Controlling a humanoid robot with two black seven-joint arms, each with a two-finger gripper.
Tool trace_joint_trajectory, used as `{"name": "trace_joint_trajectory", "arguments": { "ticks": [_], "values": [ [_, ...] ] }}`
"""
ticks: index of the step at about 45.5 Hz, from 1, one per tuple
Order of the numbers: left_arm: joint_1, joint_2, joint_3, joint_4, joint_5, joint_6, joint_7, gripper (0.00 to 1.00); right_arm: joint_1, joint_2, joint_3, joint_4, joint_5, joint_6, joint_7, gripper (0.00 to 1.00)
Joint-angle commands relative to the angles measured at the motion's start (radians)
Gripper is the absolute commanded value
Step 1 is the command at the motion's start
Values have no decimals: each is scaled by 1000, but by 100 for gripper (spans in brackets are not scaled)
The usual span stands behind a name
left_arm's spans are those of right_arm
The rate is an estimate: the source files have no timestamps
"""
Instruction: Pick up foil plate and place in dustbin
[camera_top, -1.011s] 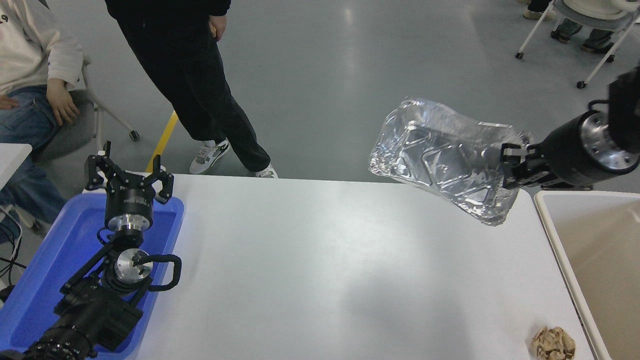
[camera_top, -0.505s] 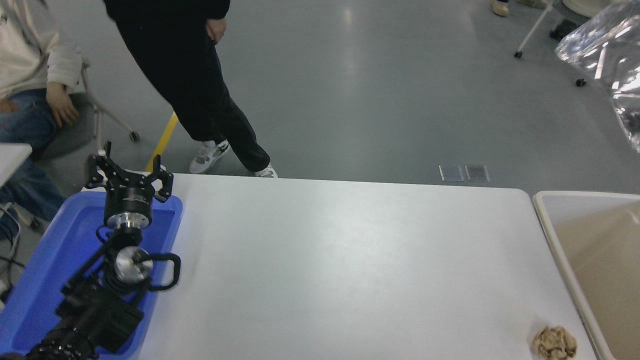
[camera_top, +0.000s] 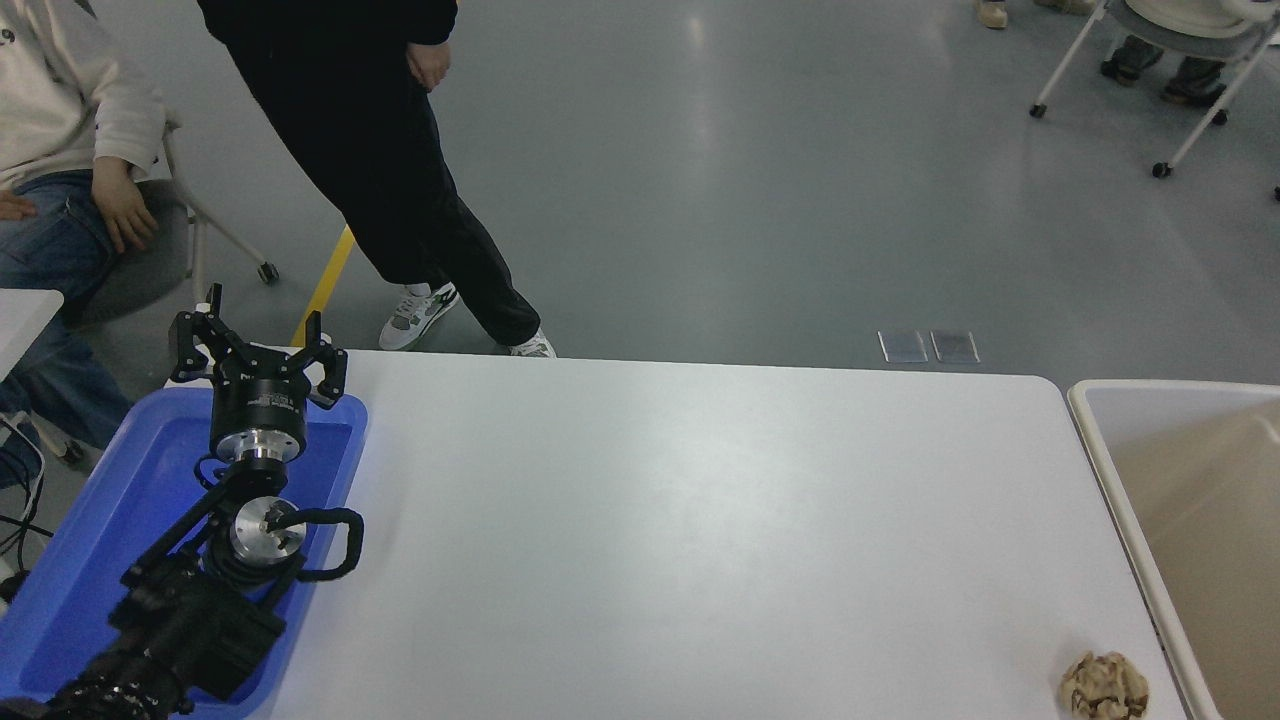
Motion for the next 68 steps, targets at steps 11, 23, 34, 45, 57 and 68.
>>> {"name": "trace_joint_trajectory", "arguments": {
  "ticks": [11,23,34,45,57,68],
  "values": [
    [0,0,0,1,0,0,0,99,-477,297,261,-539,-24,110,13,0],
    [0,0,0,1,0,0,0,99,-637,414,261,-626,-22,113,48,0],
    [0,0,0,-1,0,0,0,99,-755,506,288,-649,-24,115,91,0],
    [0,0,0,-1,0,0,0,99,-793,534,292,-651,-24,110,102,0],
    [0,0,0,-1,0,0,0,99,-807,546,334,-668,-12,99,102,79],
    [0,0,0,-1,0,0,0,99,-789,507,368,-692,-13,116,102,100]
  ]
}}
